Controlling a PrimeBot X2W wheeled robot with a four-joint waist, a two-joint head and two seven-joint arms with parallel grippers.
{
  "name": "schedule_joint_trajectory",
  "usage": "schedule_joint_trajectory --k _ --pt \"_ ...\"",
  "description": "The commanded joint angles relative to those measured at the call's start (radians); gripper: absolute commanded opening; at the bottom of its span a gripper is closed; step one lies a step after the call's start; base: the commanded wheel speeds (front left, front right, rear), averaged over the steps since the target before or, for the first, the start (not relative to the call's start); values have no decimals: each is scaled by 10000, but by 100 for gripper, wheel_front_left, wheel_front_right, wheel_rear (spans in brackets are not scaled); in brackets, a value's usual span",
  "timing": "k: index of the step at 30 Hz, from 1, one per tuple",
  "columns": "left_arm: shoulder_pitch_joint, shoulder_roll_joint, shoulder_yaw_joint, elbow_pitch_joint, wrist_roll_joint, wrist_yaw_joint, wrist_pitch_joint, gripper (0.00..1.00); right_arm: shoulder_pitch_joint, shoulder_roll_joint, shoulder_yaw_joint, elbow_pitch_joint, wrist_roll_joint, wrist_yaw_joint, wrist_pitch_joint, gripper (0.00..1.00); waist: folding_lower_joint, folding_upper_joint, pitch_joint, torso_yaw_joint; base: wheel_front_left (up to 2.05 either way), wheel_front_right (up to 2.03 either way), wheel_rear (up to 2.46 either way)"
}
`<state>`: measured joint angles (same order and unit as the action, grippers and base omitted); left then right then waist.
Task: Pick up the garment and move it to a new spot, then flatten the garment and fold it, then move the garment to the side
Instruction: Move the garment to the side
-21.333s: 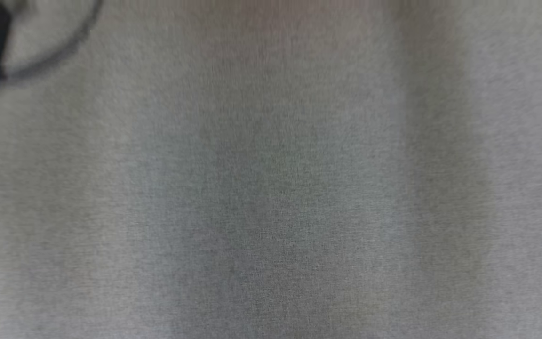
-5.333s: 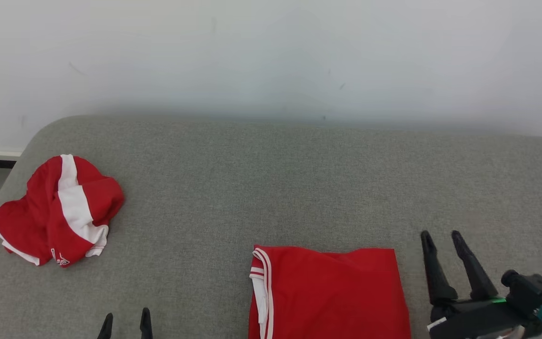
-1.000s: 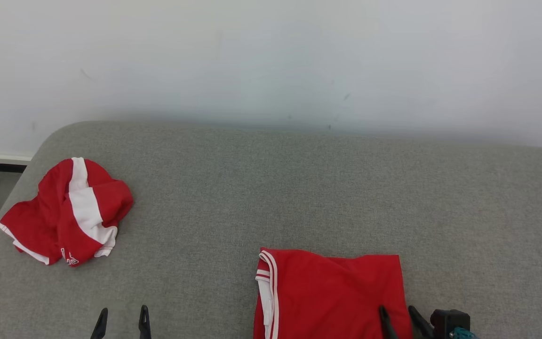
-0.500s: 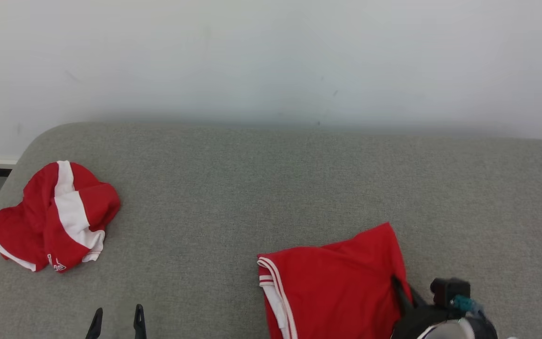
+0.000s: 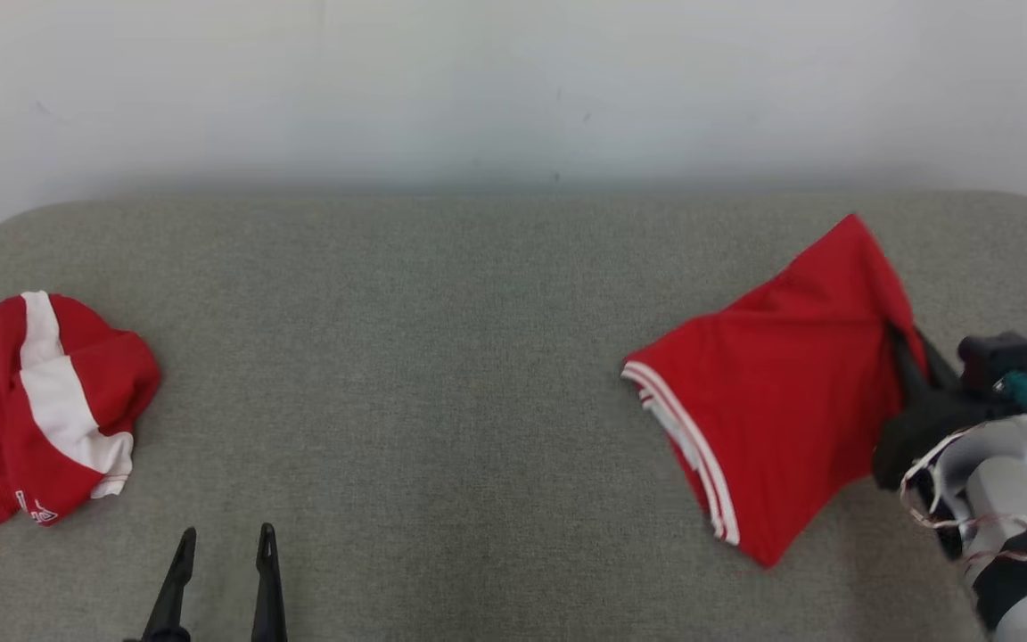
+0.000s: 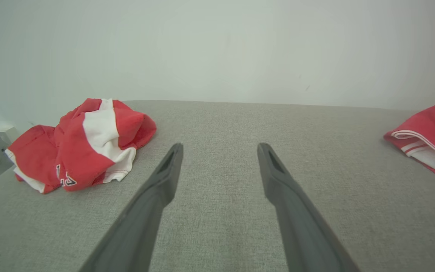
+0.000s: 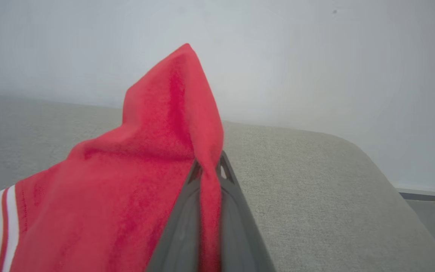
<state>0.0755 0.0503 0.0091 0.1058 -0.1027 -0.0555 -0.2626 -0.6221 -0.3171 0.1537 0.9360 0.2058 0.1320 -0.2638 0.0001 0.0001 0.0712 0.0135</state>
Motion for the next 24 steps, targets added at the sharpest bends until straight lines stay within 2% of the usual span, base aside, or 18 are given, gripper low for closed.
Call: schedule_joint_trajectory --k 1,13,24 --pt "-182 1 50 -70 96 -65 -32 100 -188 -161 -25 53 -30 -21 -4 0 -1 -1 599 -258 0 0 0" --pt "-1196 80 437 -519 586 -397 -32 100 -1897 -1996 -152 460 -218 -21 -6 0 -1 -1 2090 -537 0 0 0" --pt "-1330 80 507 -1358 870 -370 -32 100 -2889 -2758 -630 973 -679 -21 -6 0 -1 -1 2894 -790 0 0 0"
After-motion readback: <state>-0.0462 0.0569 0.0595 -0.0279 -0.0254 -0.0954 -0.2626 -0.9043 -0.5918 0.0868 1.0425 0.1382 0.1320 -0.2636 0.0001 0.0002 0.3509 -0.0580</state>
